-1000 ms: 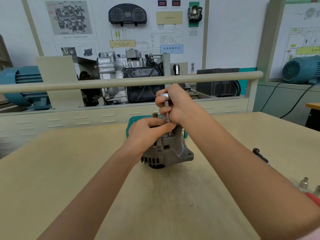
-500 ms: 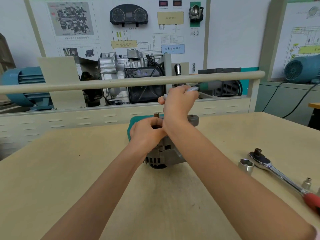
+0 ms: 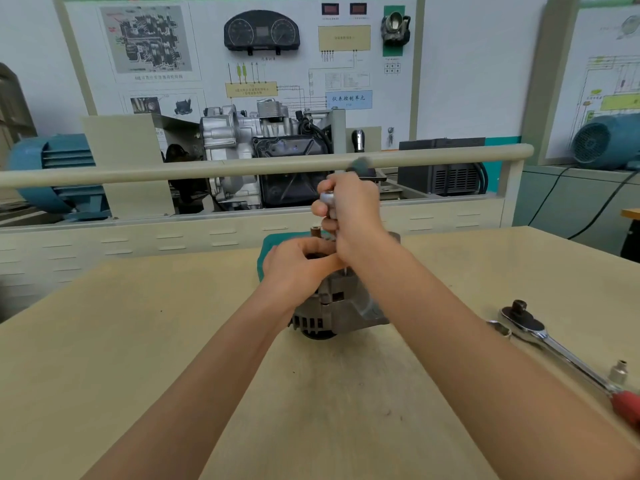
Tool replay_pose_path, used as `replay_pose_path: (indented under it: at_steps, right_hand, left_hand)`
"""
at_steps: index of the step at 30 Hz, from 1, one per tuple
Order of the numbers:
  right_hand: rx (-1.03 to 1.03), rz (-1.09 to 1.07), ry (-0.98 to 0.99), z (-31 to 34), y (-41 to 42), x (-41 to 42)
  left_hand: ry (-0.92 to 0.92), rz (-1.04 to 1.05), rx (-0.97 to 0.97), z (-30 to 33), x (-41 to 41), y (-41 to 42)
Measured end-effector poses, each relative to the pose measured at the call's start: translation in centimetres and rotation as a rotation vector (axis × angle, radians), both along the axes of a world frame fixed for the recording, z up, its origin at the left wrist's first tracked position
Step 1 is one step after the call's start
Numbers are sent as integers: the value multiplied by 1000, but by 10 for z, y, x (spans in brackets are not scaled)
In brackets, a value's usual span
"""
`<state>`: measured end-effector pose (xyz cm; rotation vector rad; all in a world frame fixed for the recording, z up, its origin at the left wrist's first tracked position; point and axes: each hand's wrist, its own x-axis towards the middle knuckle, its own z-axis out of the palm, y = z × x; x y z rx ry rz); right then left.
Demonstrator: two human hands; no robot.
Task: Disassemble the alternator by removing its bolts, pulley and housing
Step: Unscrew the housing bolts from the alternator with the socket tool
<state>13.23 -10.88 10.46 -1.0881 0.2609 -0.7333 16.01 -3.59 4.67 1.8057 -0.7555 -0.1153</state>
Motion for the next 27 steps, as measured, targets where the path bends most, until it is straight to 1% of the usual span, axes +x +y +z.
replay_pose_path:
  at_steps: [1, 2, 3, 4, 7, 9, 11, 12, 14, 16, 17, 19, 20, 21, 22, 23, 24, 25, 27]
  right_hand:
    - [23, -133, -80, -3, 4, 1]
    - [49, -215, -151, -4, 7, 3]
    - [73, -245, -184, -5, 7, 3]
    - [91, -229, -176, -4, 7, 3]
    - [75, -41, -6, 2, -4, 0]
    - [96, 188, 82, 5, -15, -1]
    - [158, 432, 83, 6, -26, 0]
    - [181, 518, 83, 7, -29, -1]
    - [173, 584, 88, 6, -30, -5]
    - [106, 517, 74, 5, -24, -7]
    - [68, 421, 62, 4, -19, -6]
    - [47, 116, -2, 0, -7, -1]
    - [67, -57, -74, -2, -2, 1]
    - [91, -192, -158, -5, 2, 3]
    - [113, -269, -231, -6, 5, 4]
    - [130, -284, -271, -7, 6, 4]
    - [134, -253, -266, -6, 5, 4]
    - [123, -199, -213, -5, 2, 3]
    - [76, -50, -42, -1, -6, 1]
  left_hand:
    - [-4, 21, 1, -1, 0, -1]
    - [0, 36, 3, -2, 2, -2]
    - [2, 42, 11, -3, 2, -3]
    - [5, 35, 14, -3, 2, -3]
    - [-2, -7, -6, -2, 2, -2]
    - [1, -46, 1, -2, 1, 1]
    - [14, -70, 11, -1, 1, 3]
    - [20, -73, 15, -1, 1, 3]
    - [23, -69, 10, -1, 1, 4]
    - [26, -51, 1, -1, 1, 3]
    - [24, -36, -3, -2, 0, 2]
    - [4, -3, -11, -3, 0, 0]
    - [-7, 14, -6, -4, 1, -2]
    - [-16, 26, 4, -4, 2, -3]
    - [-23, 29, 15, -4, 4, -4]
    - [-29, 30, 25, -5, 5, -5]
    - [-32, 26, 26, -5, 5, -4]
    - [-29, 16, 18, -5, 5, -4]
    - [-20, -16, 2, -4, 4, -2]
